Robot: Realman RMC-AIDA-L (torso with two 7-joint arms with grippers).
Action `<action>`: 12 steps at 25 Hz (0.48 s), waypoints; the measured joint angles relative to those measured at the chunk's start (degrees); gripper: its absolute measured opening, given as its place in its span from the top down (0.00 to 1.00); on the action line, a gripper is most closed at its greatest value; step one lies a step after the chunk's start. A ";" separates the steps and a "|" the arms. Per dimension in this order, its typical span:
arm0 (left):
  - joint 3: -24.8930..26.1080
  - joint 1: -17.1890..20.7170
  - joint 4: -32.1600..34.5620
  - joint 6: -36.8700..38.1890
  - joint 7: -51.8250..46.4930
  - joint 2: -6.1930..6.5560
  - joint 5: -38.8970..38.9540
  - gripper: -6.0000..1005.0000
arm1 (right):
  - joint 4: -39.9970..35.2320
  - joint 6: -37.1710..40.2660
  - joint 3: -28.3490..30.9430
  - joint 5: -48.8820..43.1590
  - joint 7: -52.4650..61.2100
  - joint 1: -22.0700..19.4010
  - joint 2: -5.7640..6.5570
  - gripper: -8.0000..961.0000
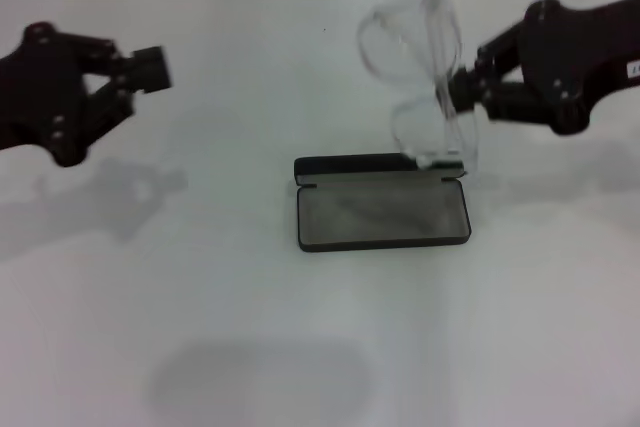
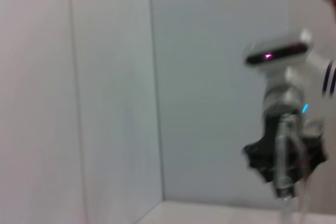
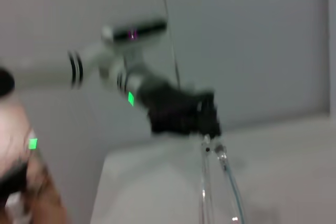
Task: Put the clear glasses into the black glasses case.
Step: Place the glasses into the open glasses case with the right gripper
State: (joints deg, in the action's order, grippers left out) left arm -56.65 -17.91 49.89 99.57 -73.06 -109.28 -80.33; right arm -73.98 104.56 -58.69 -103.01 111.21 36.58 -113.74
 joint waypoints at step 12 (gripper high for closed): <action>3.88 0.21 -0.69 1.93 -4.57 0.04 -6.34 0.90 | -5.45 -2.72 -23.93 -29.23 21.27 14.25 -2.00 0.93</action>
State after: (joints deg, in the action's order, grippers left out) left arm -52.77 -17.70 49.20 101.51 -77.63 -109.24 -86.68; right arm -79.43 101.84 -82.62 -132.24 132.48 50.83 -115.74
